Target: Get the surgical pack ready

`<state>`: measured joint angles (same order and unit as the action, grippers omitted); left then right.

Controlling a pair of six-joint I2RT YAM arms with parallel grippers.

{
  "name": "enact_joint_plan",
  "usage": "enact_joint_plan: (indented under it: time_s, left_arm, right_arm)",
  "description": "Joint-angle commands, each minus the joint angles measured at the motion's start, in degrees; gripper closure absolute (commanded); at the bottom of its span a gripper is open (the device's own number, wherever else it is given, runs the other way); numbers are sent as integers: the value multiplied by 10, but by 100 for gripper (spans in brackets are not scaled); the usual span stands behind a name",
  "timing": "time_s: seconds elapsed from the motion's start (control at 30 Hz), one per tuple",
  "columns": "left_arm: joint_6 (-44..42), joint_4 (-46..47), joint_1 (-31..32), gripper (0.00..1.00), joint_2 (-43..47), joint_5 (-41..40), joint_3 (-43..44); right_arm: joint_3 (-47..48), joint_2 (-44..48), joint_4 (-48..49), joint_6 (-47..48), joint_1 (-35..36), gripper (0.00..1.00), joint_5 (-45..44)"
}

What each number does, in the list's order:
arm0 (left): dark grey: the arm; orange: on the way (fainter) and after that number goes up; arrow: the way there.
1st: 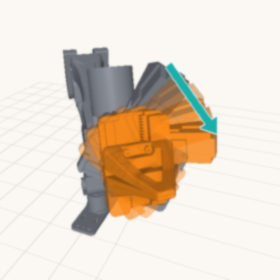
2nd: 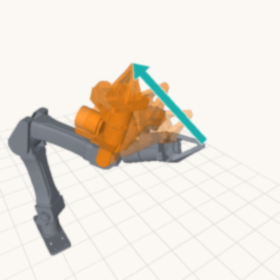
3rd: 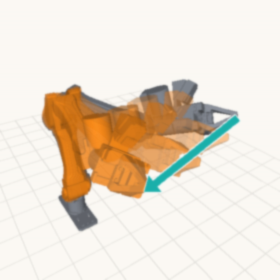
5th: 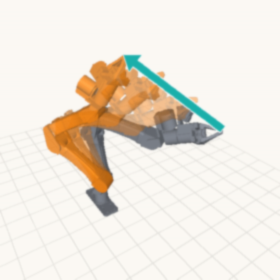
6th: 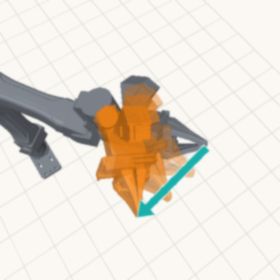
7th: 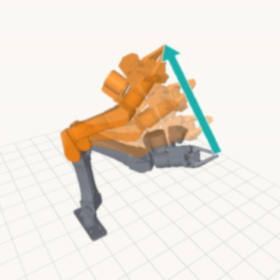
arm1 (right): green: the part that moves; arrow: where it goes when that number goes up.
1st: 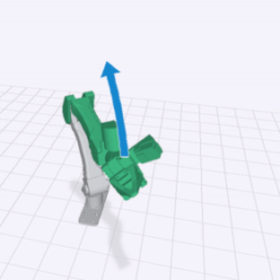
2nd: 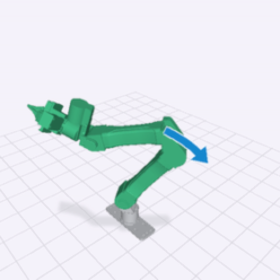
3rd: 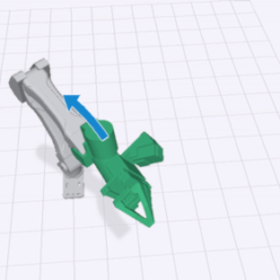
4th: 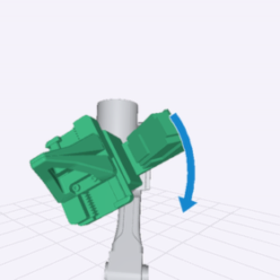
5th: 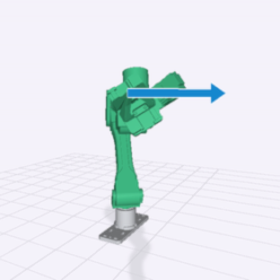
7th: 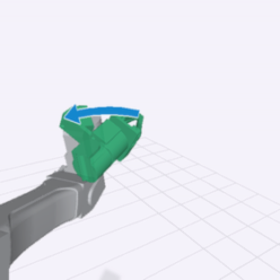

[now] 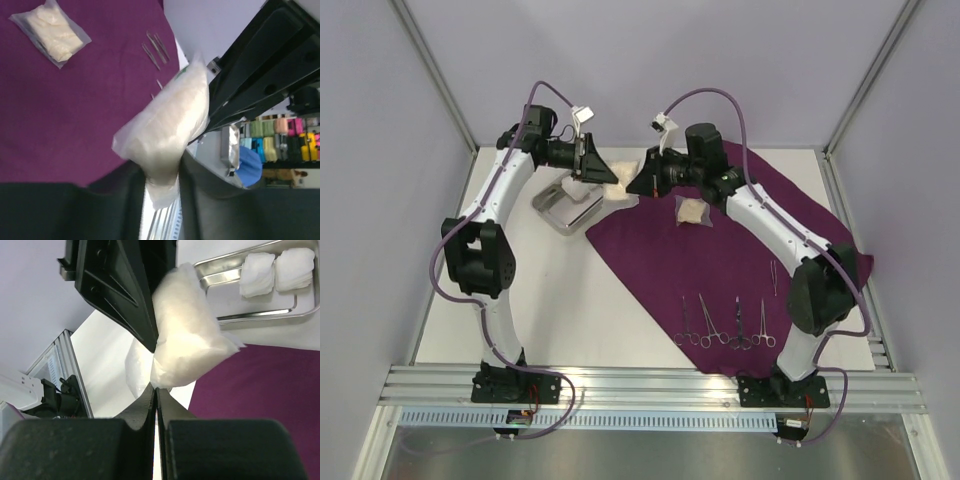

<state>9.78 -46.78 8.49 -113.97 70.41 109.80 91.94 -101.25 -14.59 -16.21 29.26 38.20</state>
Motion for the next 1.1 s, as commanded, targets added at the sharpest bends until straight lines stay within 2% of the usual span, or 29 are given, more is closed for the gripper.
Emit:
enact_joint_plan:
  time_s: [0.0, 0.03, 0.07, 0.13, 0.17, 0.27, 0.3, 0.33, 0.4, 0.47, 0.6, 0.83, 1.0, 1.07]
  left_arm:
    - [28, 44, 1, 74, 31, 40, -12]
    - [28, 42, 0, 95, 33, 40, -13]
    - [26, 30, -2, 100, 34, 36, -19]
    - [37, 34, -25, 100, 38, 8, -37]
    - [46, 59, -38, 100, 44, 1, -64]
    - [50, 47, -100, 100, 40, -85, -79]
    - [35, 32, -113, 100, 35, -165, -76]
    - [38, 20, -134, 100, 27, -211, -77]
    - [48, 30, -154, 100, 19, -310, -96]
    - [75, 63, -176, 100, 0, -339, -114]
    - [91, 90, -181, 100, -47, -335, -104]
    - [145, 161, -181, 100, -96, -376, -104]
    - [237, 235, -181, 100, -93, -363, -153]
    - [259, 261, -181, 100, -79, -375, -198]
  right_arm:
    - [24, -25, 12, -8, 3, 100, 12]
    - [24, -27, 12, -10, 4, 100, 7]
    - [24, -31, 13, -17, 4, 99, -8]
    - [22, -32, 7, -24, 4, 93, -29]
    - [20, -34, 4, -29, 0, 75, -44]
    - [9, -40, -4, -44, -4, 47, -56]
    - [4, -41, -9, -46, -4, 45, -58]
    - [-4, -41, -10, -48, -4, 43, -61]
    - [-16, -40, -4, -53, -4, 42, -64]
    - [-29, -37, 1, -58, -4, 42, -63]
    - [-32, -37, -7, -55, -4, 43, -61]
    - [-47, -26, -20, -46, -4, 43, -71]
    - [-62, -19, -23, -47, -4, 43, -73]
    - [-62, -18, -25, -46, -4, 43, -78]
